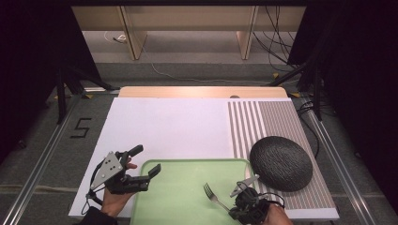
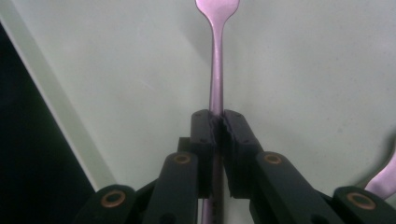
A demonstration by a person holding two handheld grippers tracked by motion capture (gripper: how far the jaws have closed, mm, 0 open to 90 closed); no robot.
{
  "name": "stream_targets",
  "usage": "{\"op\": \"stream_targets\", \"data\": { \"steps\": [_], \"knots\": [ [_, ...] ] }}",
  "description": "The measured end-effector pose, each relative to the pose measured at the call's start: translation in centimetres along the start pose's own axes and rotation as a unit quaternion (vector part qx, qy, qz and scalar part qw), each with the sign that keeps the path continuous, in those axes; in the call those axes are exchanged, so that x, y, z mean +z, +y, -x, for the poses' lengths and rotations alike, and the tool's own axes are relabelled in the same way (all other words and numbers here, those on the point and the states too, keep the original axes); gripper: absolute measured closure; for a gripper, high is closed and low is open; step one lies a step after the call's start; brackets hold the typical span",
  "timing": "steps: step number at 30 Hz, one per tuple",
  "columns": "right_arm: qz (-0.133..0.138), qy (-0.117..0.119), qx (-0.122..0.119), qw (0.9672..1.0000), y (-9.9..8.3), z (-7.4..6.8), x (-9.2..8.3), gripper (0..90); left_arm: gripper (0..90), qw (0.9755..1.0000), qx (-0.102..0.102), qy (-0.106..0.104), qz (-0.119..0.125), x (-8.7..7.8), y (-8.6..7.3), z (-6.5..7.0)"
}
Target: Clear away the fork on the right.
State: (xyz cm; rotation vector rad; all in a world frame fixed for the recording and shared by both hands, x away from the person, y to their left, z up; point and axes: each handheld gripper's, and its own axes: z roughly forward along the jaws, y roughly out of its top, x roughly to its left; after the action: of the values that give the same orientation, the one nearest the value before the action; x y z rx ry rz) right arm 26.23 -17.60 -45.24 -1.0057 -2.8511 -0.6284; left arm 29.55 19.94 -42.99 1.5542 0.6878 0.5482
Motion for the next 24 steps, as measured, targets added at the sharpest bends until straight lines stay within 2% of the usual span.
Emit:
{"op": "stream_targets", "data": {
  "steps": [4, 12, 15, 18, 21, 24],
  "knots": [
    [-0.013, -0.004, -0.003, 0.9999, 0.1, 0.0, 0.4, 83.7, 11.4, 1.0000, -0.001, 0.000, 0.000, 0.0, 0.0, 0.0],
    [-0.022, -0.003, -0.004, 0.9997, 0.1, 0.1, 0.8, 81.5, 11.5, 1.0000, -0.001, 0.000, 0.001, 0.0, 0.0, 0.0],
    [-0.017, -0.001, 0.000, 0.9998, 0.2, 0.0, 0.8, 67.6, 11.4, 1.0000, 0.000, 0.000, 0.000, 0.0, 0.0, 0.0],
    [0.000, 0.003, -0.005, 1.0000, 0.3, 0.0, 0.4, 59.1, 11.4, 1.0000, 0.000, 0.000, 0.000, 0.0, 0.0, 0.0],
    [0.017, -0.015, -0.008, 0.9997, 0.5, -0.2, 0.0, 44.4, 11.4, 1.0000, -0.001, 0.000, 0.000, 0.0, 0.0, 0.0],
    [0.039, -0.017, -0.006, 0.9991, 0.7, -0.4, -0.2, 36.5, 11.4, 1.0000, 0.000, 0.000, 0.000, 0.0, 0.0, 0.0]
  ]
}}
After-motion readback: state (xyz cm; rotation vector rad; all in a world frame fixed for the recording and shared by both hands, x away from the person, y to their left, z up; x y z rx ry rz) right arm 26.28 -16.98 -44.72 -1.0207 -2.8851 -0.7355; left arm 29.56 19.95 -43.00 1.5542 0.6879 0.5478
